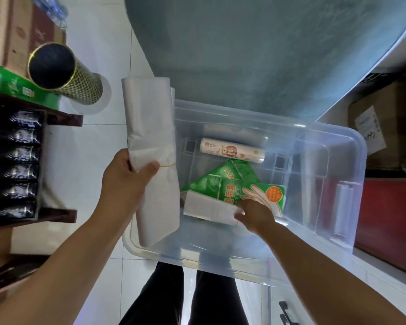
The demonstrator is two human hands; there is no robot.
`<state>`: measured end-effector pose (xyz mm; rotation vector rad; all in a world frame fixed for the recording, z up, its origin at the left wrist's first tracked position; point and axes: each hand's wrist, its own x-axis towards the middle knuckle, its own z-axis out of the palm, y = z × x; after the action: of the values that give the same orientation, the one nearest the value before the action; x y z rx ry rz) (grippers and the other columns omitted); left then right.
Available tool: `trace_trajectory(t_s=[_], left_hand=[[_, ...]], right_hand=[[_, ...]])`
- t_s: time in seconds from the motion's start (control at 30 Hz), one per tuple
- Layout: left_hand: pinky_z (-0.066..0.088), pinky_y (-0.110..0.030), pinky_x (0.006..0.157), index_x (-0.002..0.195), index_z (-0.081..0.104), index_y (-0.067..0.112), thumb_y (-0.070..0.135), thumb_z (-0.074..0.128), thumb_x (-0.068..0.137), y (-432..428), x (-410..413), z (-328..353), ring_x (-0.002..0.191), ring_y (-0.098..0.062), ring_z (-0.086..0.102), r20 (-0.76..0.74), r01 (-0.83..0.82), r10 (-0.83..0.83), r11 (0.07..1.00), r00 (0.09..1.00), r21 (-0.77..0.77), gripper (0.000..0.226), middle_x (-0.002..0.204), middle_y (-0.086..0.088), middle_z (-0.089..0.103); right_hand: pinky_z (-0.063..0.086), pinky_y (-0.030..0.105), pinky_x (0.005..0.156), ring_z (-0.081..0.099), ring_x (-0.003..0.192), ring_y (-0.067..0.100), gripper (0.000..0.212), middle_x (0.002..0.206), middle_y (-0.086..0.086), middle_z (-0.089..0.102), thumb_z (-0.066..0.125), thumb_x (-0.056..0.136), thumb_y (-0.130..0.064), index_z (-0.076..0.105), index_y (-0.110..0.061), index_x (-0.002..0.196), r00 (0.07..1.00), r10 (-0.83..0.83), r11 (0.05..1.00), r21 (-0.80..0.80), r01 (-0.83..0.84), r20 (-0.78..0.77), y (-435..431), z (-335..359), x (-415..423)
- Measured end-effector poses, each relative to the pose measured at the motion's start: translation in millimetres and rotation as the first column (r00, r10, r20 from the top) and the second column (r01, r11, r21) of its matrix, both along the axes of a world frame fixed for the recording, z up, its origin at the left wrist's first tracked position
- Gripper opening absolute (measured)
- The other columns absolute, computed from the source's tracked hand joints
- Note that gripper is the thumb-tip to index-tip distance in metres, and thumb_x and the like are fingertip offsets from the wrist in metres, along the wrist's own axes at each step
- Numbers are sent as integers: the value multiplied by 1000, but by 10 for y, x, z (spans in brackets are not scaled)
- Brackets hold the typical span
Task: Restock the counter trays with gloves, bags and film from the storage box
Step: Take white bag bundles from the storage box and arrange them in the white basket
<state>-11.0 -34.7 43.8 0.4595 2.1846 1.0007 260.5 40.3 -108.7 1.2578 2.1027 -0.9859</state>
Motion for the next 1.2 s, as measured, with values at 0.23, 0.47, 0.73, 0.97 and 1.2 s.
trace_trajectory(t_s=[0.23, 0.47, 0.73, 0.97, 1.2], left_hand=[[53, -36, 73, 96, 59, 26, 25, 71, 78, 31, 11, 415, 86, -19, 64, 118, 20, -27, 998, 993, 67, 22, 95, 4, 67], [53, -39, 76, 84, 57, 33, 20, 70, 79, -111, 13, 1025, 86, -23, 64, 180, 109, -136, 982, 974, 156, 18, 92, 2, 67], [49, -29, 64, 83, 59, 25, 11, 67, 81, -174, 189, 1711, 73, -16, 61, 254, 235, -319, 921, 913, 310, 16, 84, 3, 66], [48, -48, 89, 110, 57, -1, -2, 72, 70, -47, 867, 2152, 92, -33, 62, 401, 430, -567, 817, 719, 385, 42, 110, -27, 64], [44, -59, 95, 109, 57, -2, 5, 69, 55, 54, 1958, 2537, 101, -44, 60, 411, 588, -765, 644, 496, 489, 56, 111, -30, 62]], right_hand=[[36, 25, 55, 54, 71, 22, 7, 76, 0, 60, 62, 86, -30, 62, -23, 83, 911, -365, 930, -34, 365, -190, 118, 809, 111], [33, 12, 46, 42, 52, 4, 20, 58, -9, 49, 67, 83, -11, 57, -21, 69, 493, -702, 646, -168, 744, -514, -25, 1955, -1], [43, 16, 49, 53, 51, 1, 10, 56, -11, 60, 69, 81, -16, 62, -16, 73, 151, -682, 372, -162, 914, -715, -671, 3044, 46], [48, 24, 51, 56, 56, 9, 8, 61, -11, 64, 72, 78, -20, 66, -26, 76, -4, -622, 113, -95, 989, -783, -1182, 3838, 647], [48, 19, 48, 63, 57, 6, 6, 67, -8, 68, 71, 79, -25, 65, -25, 78, -141, -537, -138, -78, 987, -832, -1646, 4366, 1545]])
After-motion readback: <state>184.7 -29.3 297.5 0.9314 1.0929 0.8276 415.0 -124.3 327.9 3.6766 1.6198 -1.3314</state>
